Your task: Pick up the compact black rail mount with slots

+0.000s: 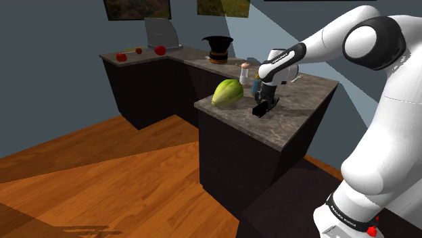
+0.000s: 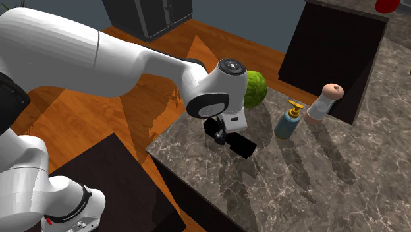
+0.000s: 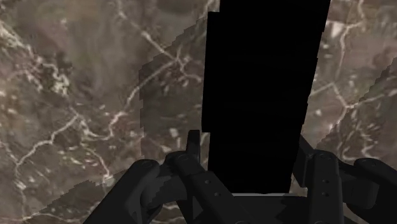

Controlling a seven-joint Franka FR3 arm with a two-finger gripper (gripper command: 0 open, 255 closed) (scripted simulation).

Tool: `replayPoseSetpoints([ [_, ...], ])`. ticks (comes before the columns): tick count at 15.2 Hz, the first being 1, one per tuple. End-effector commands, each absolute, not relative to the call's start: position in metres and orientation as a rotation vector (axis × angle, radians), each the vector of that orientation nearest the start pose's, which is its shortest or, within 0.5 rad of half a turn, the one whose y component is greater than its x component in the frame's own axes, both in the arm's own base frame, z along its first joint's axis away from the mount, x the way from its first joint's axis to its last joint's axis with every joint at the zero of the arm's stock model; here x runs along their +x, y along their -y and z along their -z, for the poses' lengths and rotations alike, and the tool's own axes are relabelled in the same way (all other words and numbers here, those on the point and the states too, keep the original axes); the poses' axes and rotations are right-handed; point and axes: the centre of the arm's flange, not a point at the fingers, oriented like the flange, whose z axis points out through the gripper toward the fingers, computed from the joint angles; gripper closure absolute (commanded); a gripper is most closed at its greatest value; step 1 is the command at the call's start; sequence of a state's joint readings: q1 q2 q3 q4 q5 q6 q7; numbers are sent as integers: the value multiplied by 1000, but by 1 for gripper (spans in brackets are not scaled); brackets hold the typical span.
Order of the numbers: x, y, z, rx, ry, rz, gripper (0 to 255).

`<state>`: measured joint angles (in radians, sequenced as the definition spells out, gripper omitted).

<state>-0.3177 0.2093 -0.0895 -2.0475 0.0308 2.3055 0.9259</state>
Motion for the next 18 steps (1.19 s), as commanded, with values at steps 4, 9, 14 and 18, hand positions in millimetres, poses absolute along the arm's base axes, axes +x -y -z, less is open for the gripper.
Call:
replayPoseSetpoints([
  [4,542,231,-343,-2438,-1952,73,255],
  [9,542,231,-370,-2438,-1952,73,255],
  [14,542,231,-396,-2438,-1952,73,255],
  [18,542,231,-417,-2438,-1952,73,255],
])
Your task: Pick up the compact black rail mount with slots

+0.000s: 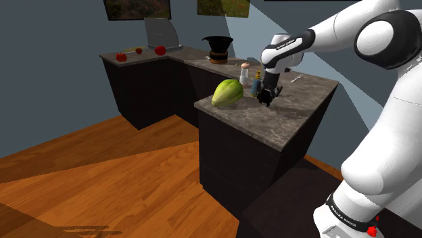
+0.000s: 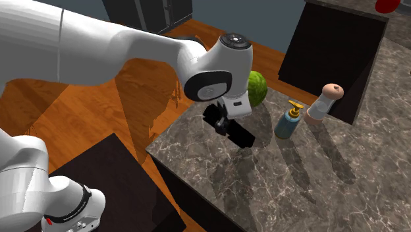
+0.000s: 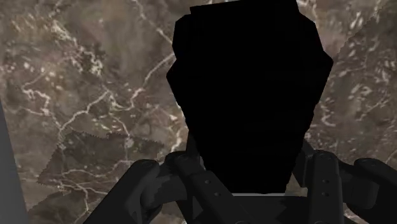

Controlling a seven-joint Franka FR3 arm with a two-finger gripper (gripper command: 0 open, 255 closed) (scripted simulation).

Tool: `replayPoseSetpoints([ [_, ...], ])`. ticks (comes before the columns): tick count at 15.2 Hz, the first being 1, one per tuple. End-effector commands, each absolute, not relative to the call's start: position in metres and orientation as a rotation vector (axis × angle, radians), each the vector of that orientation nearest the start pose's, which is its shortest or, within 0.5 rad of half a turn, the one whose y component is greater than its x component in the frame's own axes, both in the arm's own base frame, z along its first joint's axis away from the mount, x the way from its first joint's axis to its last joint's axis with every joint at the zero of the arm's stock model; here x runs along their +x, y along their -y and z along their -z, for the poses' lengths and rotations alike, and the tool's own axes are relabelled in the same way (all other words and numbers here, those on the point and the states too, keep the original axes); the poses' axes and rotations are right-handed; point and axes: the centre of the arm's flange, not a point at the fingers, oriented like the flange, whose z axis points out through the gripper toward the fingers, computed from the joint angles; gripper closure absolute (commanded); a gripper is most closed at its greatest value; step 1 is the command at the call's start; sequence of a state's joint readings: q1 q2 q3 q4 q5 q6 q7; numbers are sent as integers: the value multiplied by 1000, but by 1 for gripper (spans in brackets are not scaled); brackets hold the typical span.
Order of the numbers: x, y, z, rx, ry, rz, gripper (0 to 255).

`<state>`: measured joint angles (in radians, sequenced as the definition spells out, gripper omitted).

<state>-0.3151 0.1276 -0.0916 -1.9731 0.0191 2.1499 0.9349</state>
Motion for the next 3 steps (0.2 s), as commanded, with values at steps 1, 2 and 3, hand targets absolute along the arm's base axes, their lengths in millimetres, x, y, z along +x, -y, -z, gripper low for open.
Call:
replayPoseSetpoints([
  [1,542,231,-422,-2438,-1952,73,255],
  [2,542,231,-423,-2438,-1952,73,255],
  [3,542,231,-423,-2438,-1952,73,255],
])
